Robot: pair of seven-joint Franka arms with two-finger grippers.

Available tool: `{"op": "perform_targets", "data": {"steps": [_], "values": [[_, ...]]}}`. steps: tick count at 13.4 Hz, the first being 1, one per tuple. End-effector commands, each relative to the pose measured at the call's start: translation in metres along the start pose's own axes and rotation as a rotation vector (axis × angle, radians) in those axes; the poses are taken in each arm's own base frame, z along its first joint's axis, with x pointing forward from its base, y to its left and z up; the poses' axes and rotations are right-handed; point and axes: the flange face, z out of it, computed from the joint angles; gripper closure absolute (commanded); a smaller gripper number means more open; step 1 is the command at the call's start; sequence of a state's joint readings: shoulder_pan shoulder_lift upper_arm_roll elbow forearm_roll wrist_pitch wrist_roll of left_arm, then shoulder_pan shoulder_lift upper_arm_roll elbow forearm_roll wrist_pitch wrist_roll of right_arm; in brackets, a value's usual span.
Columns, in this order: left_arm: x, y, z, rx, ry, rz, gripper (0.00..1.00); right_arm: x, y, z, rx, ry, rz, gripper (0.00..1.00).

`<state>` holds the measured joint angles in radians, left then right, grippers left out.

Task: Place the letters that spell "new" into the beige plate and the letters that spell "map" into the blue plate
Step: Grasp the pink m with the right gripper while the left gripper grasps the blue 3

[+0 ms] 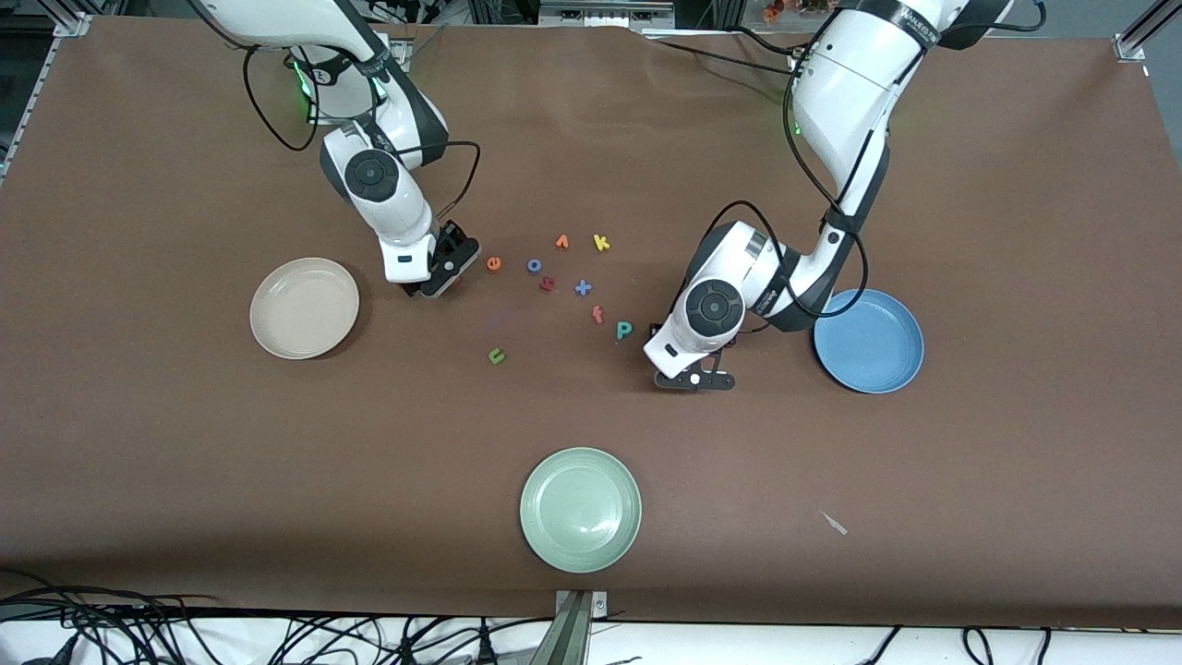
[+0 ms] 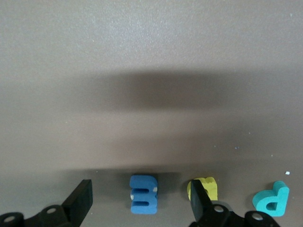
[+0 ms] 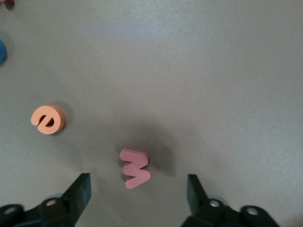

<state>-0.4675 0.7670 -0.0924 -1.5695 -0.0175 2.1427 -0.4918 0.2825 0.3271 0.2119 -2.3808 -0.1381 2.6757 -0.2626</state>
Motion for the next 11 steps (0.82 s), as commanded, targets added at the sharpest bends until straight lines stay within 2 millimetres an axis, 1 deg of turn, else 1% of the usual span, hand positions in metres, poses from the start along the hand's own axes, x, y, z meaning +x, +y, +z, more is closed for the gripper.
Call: {"op": "perform_targets", "data": {"steps": [1,2,3,4,5,6,7,8,10,11], "values": [[-0.005,-0.002,0.007,0.038,-0.009,0.015,0.28,0.006,0.0,0.006,-0.006,0.012,-0.03,0.19],[-0.005,-0.004,0.006,0.037,-0.011,0.011,0.33,0.005,0.0,0.01,-0.003,0.009,-0.03,0.24],[-0.006,-0.002,0.008,0.038,-0.012,0.015,0.36,0.005,0.0,0.011,-0.004,0.008,-0.033,0.28],[-0.004,-0.005,0.006,0.038,-0.01,0.012,0.37,0.006,0.0,0.011,-0.007,0.009,-0.039,0.33],[-0.005,-0.005,0.008,0.038,-0.014,0.011,0.43,0.006,0.0,0.011,-0.007,0.009,-0.039,0.38],[-0.005,-0.005,0.008,0.039,-0.013,0.013,0.52,0.006,0.0,0.011,-0.007,0.008,-0.041,0.46],[-0.005,-0.005,0.008,0.04,-0.012,0.017,0.78,0.006,-0.001,0.012,-0.006,0.007,-0.041,0.56],[-0.006,-0.002,0.006,0.038,-0.009,0.022,1.0,0.006,-0.001,0.013,-0.005,0.005,-0.041,0.6],[-0.004,-0.005,0.001,0.036,-0.004,0.021,1.0,0.006,-0.001,0.014,-0.004,0.004,-0.038,0.67],[-0.002,-0.006,-0.004,0.033,0.001,0.014,1.0,0.006,-0.001,0.014,-0.004,0.004,-0.036,0.73]]}}
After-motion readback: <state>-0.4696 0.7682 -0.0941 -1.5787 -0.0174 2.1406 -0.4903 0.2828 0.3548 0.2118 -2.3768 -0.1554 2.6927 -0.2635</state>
